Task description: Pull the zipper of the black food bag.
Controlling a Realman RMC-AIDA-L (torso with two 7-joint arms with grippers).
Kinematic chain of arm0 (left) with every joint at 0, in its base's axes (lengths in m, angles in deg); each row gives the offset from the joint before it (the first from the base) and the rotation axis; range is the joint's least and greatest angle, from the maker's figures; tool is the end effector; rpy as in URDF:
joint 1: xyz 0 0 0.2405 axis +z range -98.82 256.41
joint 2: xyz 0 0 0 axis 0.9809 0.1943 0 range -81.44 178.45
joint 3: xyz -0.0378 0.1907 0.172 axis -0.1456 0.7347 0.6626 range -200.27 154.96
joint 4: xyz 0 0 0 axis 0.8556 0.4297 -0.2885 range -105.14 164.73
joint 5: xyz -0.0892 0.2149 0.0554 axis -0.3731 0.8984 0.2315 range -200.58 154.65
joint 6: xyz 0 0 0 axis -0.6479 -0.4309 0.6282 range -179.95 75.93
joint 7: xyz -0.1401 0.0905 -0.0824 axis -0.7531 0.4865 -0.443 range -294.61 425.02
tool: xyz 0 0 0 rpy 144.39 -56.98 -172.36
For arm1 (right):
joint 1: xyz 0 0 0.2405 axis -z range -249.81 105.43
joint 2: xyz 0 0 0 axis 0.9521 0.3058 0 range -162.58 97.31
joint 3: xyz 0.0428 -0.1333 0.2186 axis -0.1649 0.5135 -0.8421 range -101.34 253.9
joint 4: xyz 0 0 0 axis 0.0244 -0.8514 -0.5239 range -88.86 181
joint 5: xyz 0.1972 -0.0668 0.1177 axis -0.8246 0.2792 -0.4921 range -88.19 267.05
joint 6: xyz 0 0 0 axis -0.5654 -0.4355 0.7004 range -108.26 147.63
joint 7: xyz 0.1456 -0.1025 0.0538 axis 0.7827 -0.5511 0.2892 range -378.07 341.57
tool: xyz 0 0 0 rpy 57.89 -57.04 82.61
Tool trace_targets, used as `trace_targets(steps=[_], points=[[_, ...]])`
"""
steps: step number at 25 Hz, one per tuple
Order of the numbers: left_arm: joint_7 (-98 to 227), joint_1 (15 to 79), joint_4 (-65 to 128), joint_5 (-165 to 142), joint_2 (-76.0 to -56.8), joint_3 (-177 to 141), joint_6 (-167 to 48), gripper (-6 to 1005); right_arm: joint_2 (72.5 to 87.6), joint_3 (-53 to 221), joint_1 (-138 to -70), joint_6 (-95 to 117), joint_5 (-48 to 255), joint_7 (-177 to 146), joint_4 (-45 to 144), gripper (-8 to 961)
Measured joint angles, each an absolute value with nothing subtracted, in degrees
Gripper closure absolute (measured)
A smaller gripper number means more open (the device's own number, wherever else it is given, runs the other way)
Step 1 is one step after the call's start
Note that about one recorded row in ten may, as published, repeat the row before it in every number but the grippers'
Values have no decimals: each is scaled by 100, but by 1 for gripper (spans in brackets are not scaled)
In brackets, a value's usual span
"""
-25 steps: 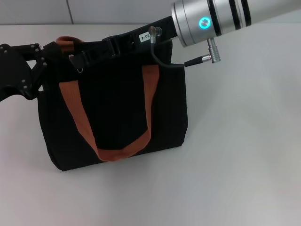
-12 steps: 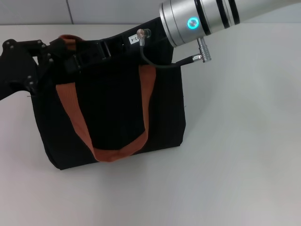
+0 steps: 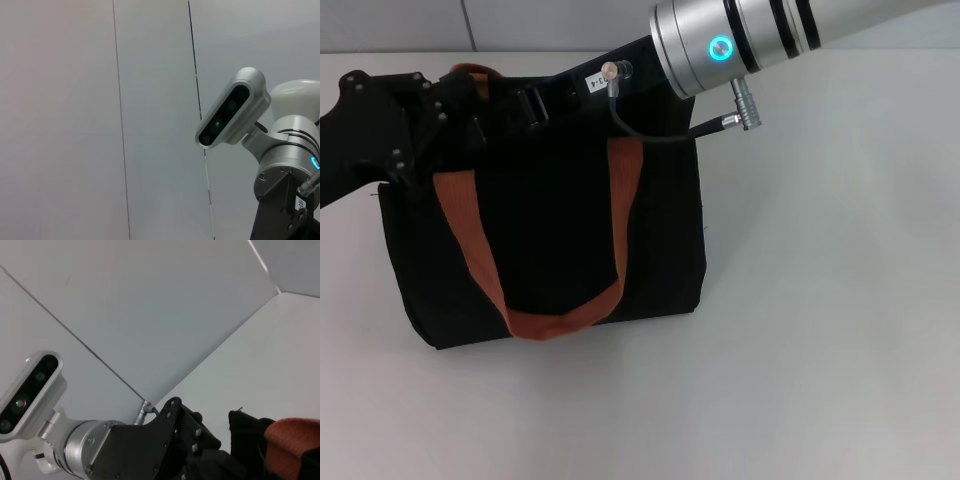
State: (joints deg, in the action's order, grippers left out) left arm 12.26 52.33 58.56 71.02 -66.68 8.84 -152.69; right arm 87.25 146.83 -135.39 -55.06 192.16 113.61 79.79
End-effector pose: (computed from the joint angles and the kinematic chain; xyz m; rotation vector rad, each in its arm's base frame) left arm -0.2630 0.3557 0.0323 -2.3509 -0.1247 -1.1003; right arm 0.0172 0.4291 -0.1256 2.7926 -1.0444 -0.4593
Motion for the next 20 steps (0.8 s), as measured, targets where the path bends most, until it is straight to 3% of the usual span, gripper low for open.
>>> trace_targets(steps=[20], points=[[1230,5253,5862,7100,-6652,819,-15269,970,8724,14651,-13485,-5419,19196,11306,8009,729]])
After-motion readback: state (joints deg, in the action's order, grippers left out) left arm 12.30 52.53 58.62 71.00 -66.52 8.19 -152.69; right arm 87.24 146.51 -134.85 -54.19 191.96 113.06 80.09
